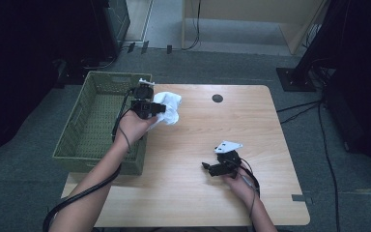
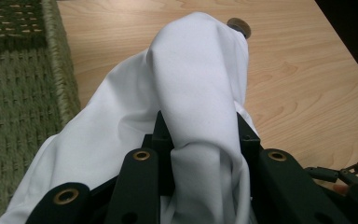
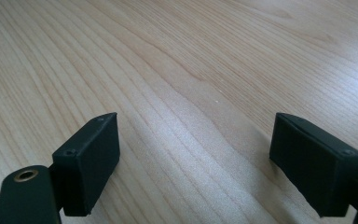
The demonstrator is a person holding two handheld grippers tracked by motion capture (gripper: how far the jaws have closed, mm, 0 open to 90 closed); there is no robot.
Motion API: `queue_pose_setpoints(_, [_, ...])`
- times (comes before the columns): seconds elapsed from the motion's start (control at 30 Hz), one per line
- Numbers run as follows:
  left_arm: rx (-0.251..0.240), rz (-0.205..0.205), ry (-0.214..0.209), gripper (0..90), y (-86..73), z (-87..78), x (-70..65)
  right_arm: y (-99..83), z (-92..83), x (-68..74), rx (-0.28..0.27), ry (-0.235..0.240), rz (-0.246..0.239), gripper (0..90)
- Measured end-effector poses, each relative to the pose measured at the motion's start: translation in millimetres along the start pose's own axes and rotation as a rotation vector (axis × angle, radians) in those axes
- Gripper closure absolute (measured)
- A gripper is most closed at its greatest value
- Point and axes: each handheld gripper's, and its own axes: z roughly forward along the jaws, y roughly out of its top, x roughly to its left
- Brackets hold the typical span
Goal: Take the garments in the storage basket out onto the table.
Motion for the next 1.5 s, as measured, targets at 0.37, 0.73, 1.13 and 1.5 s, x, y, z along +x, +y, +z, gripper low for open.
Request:
queue_pose_setpoints(0.37, [0.004,0.021,-0.021,70.6,-1.6,7.7,-15.2,0.0,-0.1,0.1,0.000,0.000,0.001,16.3])
queue_pose_setpoints(0.73, [0.020,0.040,-0.045,70.6,-9.1,18.2,-27.3,0.0,0.0,0.1,0.000,0.000,0.000,16.3])
queue_pose_setpoints(1.13, [0.033,0.052,-0.059,70.5,-30.7,32.7,-37.0,0.0,0.0,0.0,0.000,0.000,-0.001,16.3])
queue_pose_setpoints(1.5, [0.036,0.047,-0.080,70.3,-55.8,42.7,-45.4,0.0,0.1,-0.2,-0.001,0.000,-0.003,16.3])
